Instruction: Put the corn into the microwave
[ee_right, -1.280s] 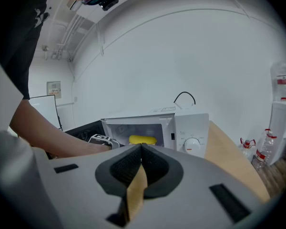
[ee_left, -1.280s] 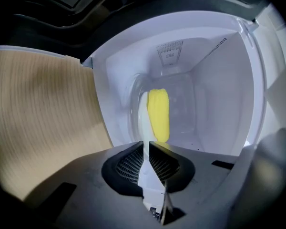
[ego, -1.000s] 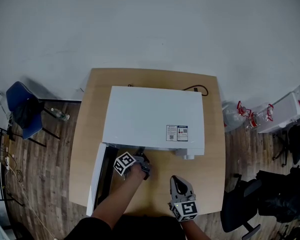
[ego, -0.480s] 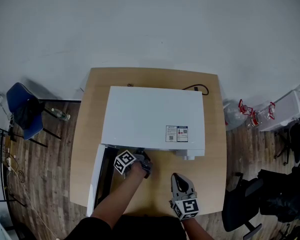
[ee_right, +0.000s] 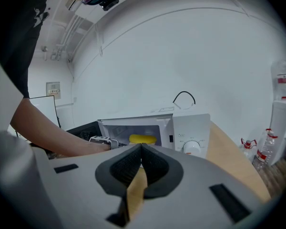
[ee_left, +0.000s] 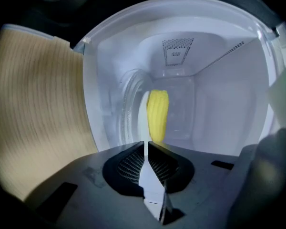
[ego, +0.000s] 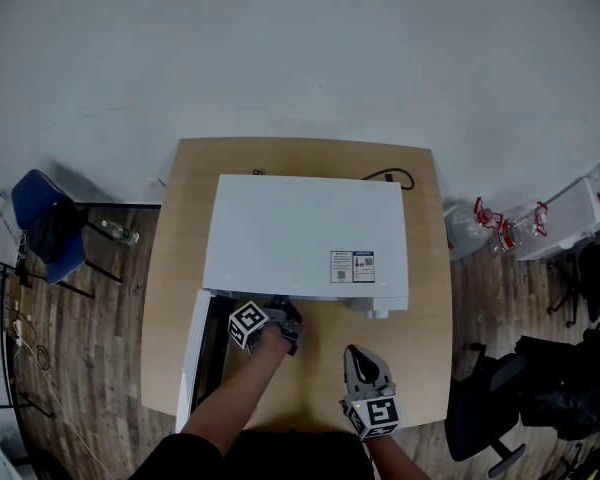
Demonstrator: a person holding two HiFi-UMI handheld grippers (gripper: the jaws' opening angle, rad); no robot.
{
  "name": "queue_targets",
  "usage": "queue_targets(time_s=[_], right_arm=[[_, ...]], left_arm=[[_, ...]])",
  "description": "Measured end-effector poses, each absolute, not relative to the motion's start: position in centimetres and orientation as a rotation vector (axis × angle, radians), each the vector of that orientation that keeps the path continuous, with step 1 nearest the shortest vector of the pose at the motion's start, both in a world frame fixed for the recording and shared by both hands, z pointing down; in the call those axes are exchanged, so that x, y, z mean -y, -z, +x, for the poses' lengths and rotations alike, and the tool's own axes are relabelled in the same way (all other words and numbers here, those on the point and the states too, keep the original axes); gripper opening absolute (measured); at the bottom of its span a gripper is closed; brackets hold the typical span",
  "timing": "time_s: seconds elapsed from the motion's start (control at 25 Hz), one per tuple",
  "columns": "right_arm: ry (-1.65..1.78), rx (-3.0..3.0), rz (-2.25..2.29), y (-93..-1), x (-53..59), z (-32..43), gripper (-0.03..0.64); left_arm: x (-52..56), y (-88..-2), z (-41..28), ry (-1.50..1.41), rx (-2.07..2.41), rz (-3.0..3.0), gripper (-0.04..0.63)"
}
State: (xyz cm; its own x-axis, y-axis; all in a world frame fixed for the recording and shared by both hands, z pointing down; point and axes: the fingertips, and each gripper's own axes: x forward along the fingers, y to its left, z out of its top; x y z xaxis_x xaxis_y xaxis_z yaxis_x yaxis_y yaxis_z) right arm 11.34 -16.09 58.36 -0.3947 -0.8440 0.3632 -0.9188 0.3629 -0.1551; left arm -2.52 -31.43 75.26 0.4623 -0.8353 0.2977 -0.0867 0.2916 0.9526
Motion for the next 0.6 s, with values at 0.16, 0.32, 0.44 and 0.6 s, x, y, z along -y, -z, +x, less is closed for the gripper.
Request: queue_targets(time_s=[0.16,0.32,0.44,0.6], right_arm=[[-0.488,2.406,1.593,-57.8,15.7,11.2,0.06],[-0.477,2.41,1.612,-57.1,14.8,10.8,0.06],[-0.459,2.414,1.627,-56.5,13.8,10.2,0.06],[-0.451,2.42,1.675,-55.4,12.5,9.7,0.06]], left_arm=[[30.4,-74.7,-2.2,0.627,0.938,1.206,0.032],[28.2,-73.4,-2.2,0.622,0.923,1.228,0.032],[25.6,-70.3,-1.3,0.646,0.842,1.29,0.032],[21.4,-65.9,-0.2,0.651,0.762,1.374,0.032]])
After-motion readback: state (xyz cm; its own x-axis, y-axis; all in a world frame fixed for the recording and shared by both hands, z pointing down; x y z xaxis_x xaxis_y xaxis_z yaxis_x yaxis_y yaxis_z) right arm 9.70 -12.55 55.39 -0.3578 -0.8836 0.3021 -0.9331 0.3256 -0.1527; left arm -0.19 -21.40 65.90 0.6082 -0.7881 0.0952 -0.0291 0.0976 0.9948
